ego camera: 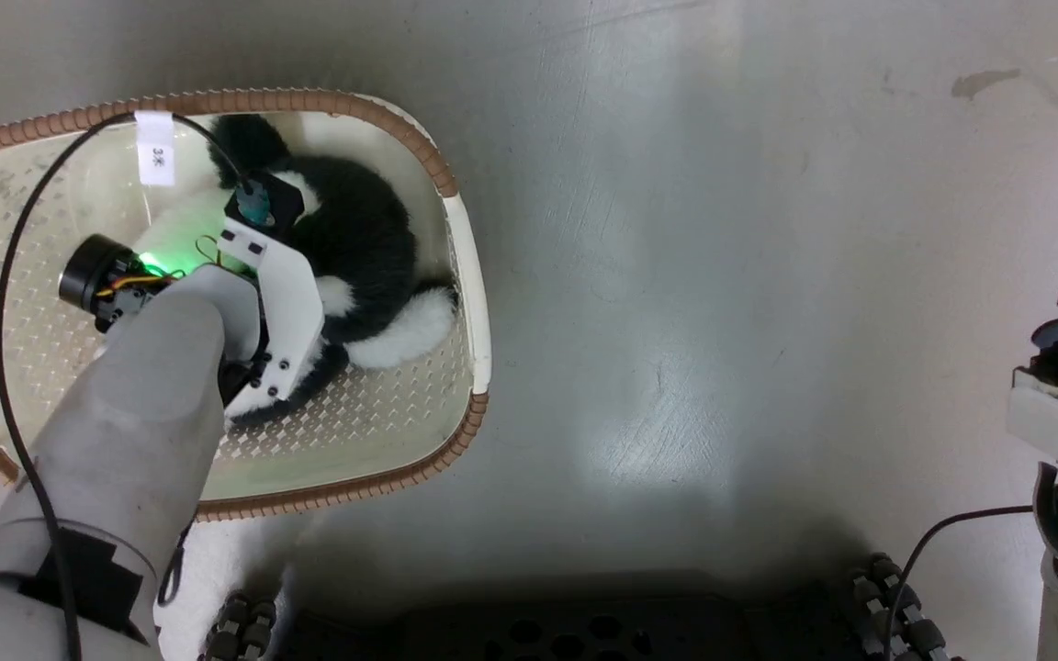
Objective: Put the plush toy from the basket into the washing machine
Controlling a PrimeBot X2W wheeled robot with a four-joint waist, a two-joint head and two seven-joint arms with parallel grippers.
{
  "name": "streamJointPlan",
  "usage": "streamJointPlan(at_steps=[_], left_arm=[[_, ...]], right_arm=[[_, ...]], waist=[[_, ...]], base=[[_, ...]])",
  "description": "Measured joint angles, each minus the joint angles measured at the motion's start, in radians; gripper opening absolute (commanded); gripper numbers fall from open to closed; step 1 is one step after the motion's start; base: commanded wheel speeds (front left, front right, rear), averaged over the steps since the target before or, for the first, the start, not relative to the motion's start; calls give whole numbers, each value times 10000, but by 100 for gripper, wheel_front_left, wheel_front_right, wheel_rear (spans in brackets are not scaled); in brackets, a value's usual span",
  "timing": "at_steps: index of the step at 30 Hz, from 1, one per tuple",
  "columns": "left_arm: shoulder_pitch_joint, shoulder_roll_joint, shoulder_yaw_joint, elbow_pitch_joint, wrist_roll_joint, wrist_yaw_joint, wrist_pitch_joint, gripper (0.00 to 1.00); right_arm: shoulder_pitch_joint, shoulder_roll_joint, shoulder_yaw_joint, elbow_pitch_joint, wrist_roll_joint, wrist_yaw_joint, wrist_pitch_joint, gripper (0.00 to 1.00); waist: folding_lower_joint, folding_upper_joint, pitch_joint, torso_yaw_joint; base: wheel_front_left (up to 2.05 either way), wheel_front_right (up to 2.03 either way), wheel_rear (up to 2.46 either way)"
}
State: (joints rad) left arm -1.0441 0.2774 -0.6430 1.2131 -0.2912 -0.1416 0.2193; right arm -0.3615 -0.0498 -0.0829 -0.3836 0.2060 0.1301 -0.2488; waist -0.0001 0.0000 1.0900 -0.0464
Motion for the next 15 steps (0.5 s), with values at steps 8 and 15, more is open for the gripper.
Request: streamJointPlan(at_steps=[8, 15], left_arm=[[-105, -73, -297, 493, -414, -33, -17, 0], [336, -163, -531, 602, -756, -10, -642, 0]], right_arm=[[-111, 0, -4, 2, 67, 0, -86, 100], [-90, -2, -15, 288, 79, 0, -86, 100]], waist=[[1, 0, -335, -6], [1, 0, -1111, 23]], base=[[0, 0, 0], [0, 0, 0]])
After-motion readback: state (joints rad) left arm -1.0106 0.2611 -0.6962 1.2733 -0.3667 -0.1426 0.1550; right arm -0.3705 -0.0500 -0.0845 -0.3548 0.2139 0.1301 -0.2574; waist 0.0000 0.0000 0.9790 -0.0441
